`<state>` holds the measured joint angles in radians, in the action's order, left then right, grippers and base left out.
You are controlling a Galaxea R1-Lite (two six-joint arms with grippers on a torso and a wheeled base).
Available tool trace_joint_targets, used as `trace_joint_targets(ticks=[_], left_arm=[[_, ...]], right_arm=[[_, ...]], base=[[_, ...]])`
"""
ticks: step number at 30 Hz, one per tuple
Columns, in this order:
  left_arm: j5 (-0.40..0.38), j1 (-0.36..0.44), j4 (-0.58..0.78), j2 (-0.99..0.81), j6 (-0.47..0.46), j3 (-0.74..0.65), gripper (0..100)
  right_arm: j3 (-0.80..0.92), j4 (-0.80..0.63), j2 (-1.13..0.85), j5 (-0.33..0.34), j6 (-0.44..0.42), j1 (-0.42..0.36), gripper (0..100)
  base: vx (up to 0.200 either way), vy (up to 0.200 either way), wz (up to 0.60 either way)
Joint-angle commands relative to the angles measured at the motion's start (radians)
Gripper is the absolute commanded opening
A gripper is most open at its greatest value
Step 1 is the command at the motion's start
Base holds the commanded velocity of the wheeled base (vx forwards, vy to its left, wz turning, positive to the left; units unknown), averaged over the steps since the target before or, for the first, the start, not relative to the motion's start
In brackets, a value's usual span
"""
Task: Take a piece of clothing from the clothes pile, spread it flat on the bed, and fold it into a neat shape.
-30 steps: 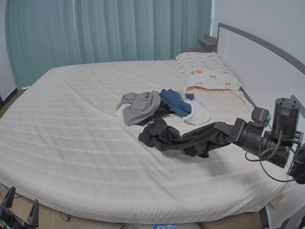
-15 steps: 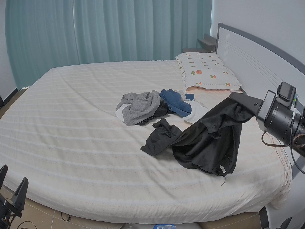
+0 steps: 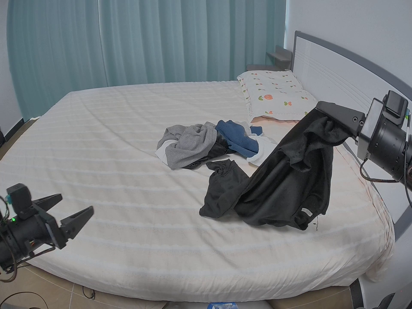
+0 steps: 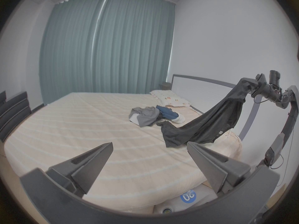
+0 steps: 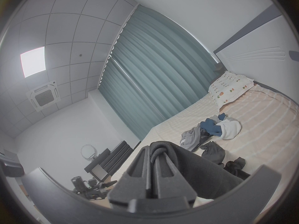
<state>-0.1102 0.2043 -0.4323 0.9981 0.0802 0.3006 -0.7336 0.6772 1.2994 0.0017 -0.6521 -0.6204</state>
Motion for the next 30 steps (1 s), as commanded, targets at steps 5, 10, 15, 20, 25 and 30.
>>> trace_joint_targets(ticks=[5, 10, 15, 20, 25, 30], left_arm=[[0.106, 0.353, -0.350, 0.827, 0.194, 0.170, 100], [0.126, 0.399, -0.427, 0.965, 0.213, 0.232, 100], [0.144, 0.449, -0.534, 1.130, 0.233, 0.270, 100], [0.231, 0.483, -0.740, 1.289, 0.271, 0.331, 100], [0.251, 0.486, -0.749, 1.321, 0.277, 0.385, 100], [0.250, 0.491, -0.747, 1.355, 0.277, 0.456, 100]], right_arm=[[-0.035, -0.024, 0.038, 0.014, 0.002, 0.001, 0], [-0.033, -0.024, 0.051, 0.014, 0.002, 0.001, 0], [-0.046, -0.025, 0.037, 0.017, 0.003, 0.004, 0], [-0.023, -0.022, 0.055, 0.015, 0.002, 0.005, 0], [-0.035, -0.016, 0.061, 0.014, 0.002, 0.005, 0], [-0.041, -0.015, 0.061, 0.011, 0.002, 0.007, 0]], base=[[0.000, 0.000, 0.00], [0.000, 0.000, 0.00], [0.000, 0.000, 0.00], [0.000, 0.000, 0.00], [0.000, 0.000, 0.00], [0.000, 0.000, 0.00]])
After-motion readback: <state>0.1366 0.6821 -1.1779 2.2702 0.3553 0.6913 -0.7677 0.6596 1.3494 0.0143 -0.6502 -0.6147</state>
